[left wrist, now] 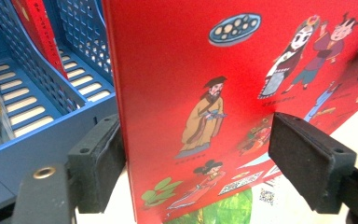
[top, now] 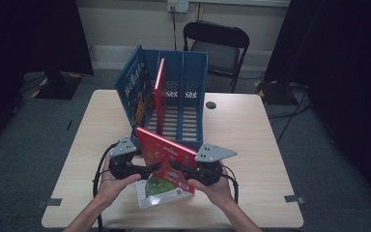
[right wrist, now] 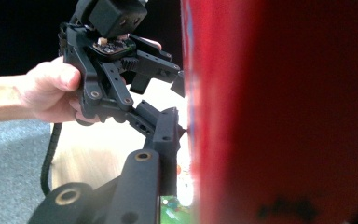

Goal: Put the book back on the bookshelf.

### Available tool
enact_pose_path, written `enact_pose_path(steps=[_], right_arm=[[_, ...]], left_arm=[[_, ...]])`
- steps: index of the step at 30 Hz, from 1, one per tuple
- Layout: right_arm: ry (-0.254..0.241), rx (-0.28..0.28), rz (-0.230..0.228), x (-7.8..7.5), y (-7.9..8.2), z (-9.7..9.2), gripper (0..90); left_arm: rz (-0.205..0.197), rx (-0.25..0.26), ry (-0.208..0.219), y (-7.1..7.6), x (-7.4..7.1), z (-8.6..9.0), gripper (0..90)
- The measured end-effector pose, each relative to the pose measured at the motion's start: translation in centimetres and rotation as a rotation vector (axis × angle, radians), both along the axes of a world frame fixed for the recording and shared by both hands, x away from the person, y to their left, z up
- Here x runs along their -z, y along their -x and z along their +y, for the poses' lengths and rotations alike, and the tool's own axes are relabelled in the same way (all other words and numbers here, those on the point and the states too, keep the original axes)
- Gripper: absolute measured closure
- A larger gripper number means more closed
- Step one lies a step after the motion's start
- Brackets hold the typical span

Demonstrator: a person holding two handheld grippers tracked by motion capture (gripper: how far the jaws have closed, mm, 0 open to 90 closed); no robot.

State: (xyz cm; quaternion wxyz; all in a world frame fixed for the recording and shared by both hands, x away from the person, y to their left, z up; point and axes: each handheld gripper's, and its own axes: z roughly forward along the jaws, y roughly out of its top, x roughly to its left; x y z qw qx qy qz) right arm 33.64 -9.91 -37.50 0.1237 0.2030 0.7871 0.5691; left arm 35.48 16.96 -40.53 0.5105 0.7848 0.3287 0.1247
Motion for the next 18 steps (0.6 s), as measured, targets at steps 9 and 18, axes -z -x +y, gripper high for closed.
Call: enact_pose_path(steps=[9,18], right_arm=[[0.020,0.019,-0.022,0.00,-0.05,0.18,80.1],[0.038,0.002,-0.007,-0.51,-0.58,0.44,80.4]], left_arm=[[0.004,0.001,0.010,-0.35,0.02,-0.06,18.6],[0.025,-0.014,0.006,-0.47,-0.14,0.11,18.5]])
